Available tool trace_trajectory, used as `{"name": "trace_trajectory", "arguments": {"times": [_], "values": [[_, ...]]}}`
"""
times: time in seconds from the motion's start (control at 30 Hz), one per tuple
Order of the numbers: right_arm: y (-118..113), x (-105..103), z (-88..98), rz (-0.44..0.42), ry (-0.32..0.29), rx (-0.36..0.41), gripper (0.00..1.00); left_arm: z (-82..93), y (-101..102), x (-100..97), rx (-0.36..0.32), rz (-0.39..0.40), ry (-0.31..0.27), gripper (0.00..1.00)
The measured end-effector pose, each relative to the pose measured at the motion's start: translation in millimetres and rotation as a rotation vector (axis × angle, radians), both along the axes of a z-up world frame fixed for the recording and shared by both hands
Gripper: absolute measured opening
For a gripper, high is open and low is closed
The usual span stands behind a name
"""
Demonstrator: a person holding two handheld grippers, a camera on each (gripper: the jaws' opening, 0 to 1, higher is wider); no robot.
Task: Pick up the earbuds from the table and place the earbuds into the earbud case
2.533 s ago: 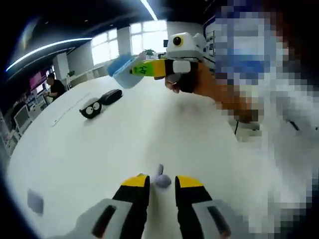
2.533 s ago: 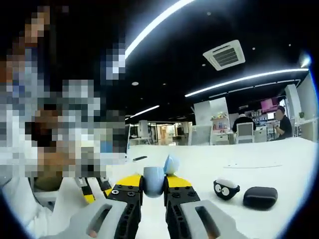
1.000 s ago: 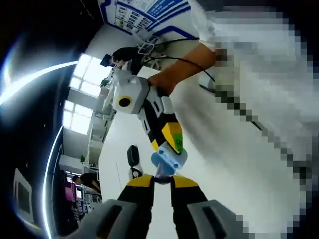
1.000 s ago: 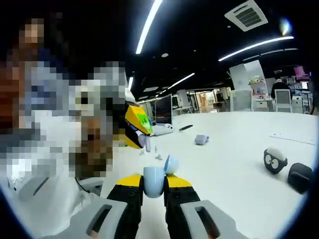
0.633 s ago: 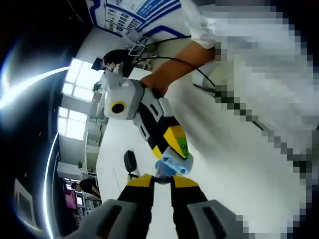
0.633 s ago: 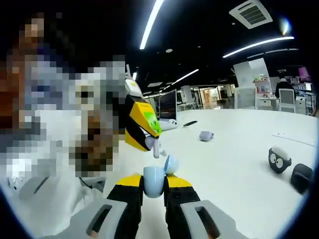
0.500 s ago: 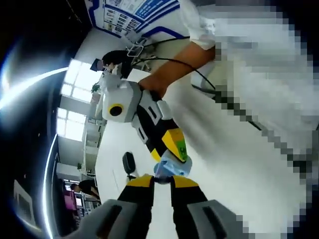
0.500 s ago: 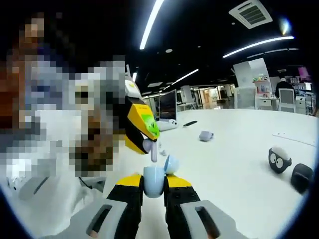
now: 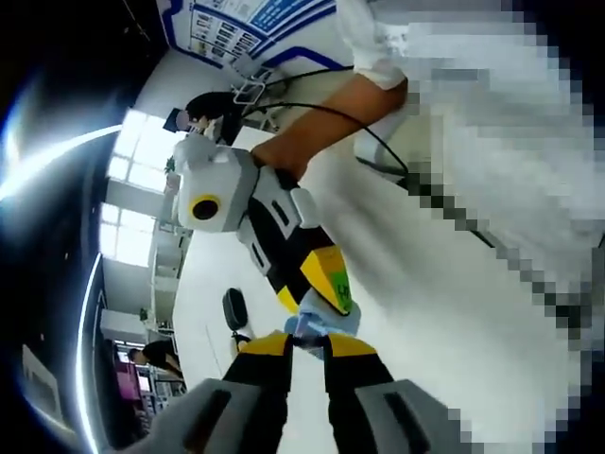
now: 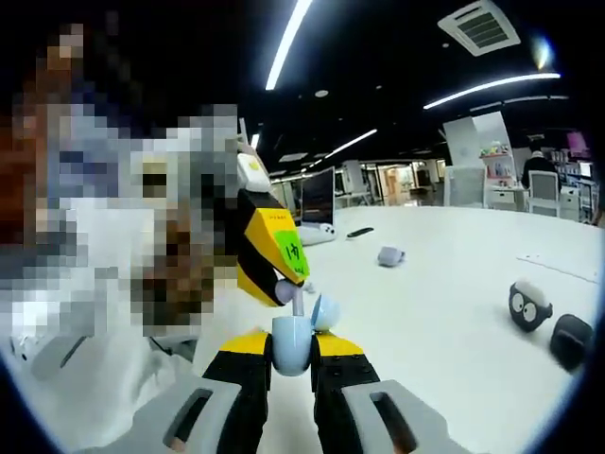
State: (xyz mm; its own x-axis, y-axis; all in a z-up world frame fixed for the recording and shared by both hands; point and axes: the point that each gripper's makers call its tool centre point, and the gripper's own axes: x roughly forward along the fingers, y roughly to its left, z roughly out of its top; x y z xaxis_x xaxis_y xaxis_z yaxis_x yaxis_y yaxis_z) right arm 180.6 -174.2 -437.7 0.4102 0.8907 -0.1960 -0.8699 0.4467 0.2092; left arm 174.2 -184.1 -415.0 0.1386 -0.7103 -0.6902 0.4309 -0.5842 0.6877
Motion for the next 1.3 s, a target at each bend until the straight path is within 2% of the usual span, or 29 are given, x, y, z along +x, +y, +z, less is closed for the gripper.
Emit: {"name": "trace_trajectory", "arguments": {"times": [0.3, 0.33, 0.4, 0.43, 0.57, 0.7, 0.8, 0.93, 1.03, 1.2, 1.3], "values": [[-3, 1, -1.2, -0.009, -0.011, -0.024, 0.15, -1.4, -2, -0.6, 0.015, -0.016, -0.023, 0.15], [-3, 3, -1.5, -0.016, -0.024, -0.032, 0.15, -1.0, -2, -1.2, 0.016, -0.015, -0.019, 0.15], [-5, 6, -4.2, -0.032, -0.085, -0.09, 0.15, -4.1, -1, -7.2, 0.039, -0.035, 0.015, 0.04], [-4, 7, -1.7, -0.033, -0.125, -0.098, 0.15, -3.7, 0, -7.9, 0.034, -0.024, 0.037, 0.03], [0, 5, -2.6, -0.025, -0.137, -0.104, 0.15, -1.6, 0, -2.6, 0.041, -0.003, 0.059, 0.03], [-2, 6, -0.6, -0.021, -0.135, -0.065, 0.15, 2.3, -1, 0.2, 0.021, 0.002, 0.077, 0.04], [-1, 7, 3.2, -0.02, -0.158, -0.044, 0.15, 9.1, -2, 0.4, -0.005, 0.012, 0.105, 0.05], [-2, 7, 16.5, -0.005, -0.189, 0.039, 0.15, 32.6, -4, 6.8, -0.098, 0.063, 0.185, 0.1], [-5, 6, 23.5, -0.005, -0.21, 0.068, 0.15, 43.3, -2, 15.0, -0.136, 0.098, 0.243, 0.11], [-9, 6, 33.4, -0.005, -0.223, 0.124, 0.15, 48.2, 2, 31.6, -0.162, 0.145, 0.306, 0.11], [-10, 4, 41.1, 0.007, -0.224, 0.17, 0.15, 44.9, -2, 44.4, -0.158, 0.166, 0.323, 0.16]]}}
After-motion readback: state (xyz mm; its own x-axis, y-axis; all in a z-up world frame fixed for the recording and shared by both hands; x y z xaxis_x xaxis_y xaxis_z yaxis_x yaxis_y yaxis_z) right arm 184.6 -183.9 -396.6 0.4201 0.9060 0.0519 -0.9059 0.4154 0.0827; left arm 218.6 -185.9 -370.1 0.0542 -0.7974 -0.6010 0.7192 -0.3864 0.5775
